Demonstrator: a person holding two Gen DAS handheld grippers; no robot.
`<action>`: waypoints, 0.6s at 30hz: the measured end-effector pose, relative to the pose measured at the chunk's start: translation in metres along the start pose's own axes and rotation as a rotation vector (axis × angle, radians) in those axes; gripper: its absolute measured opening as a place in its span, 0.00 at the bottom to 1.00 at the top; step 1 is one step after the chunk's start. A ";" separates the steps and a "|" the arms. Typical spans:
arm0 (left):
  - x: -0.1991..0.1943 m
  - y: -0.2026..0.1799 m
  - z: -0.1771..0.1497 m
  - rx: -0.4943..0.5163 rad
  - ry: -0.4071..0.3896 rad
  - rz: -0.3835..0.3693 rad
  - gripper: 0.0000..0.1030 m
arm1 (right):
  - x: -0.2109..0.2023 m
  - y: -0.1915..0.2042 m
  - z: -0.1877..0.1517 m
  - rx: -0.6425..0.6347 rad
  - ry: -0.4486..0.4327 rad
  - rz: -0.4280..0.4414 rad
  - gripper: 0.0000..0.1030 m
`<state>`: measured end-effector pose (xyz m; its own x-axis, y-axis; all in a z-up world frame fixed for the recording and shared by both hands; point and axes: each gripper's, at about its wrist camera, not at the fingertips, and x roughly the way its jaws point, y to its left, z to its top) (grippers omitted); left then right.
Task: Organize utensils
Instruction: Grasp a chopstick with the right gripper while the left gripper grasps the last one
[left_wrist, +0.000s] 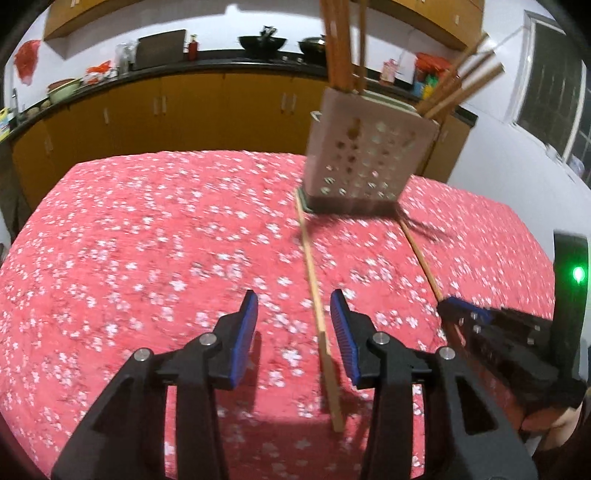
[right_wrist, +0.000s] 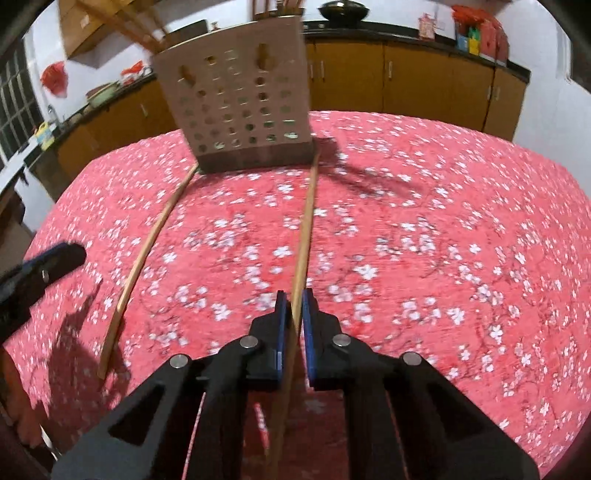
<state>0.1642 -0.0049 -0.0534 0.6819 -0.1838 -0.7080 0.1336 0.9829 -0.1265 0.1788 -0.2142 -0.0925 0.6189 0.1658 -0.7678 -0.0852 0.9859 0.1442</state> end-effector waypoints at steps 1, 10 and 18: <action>0.003 -0.004 -0.002 0.012 0.011 -0.004 0.40 | -0.001 -0.004 0.001 0.017 -0.003 -0.017 0.08; 0.036 -0.022 -0.008 0.048 0.100 0.024 0.39 | -0.005 -0.059 0.003 0.150 -0.015 -0.078 0.08; 0.049 -0.024 -0.006 0.078 0.099 0.115 0.08 | -0.006 -0.058 0.000 0.118 -0.020 -0.067 0.08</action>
<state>0.1905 -0.0371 -0.0896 0.6219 -0.0647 -0.7805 0.1170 0.9931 0.0109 0.1798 -0.2722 -0.0958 0.6358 0.0981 -0.7656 0.0486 0.9848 0.1666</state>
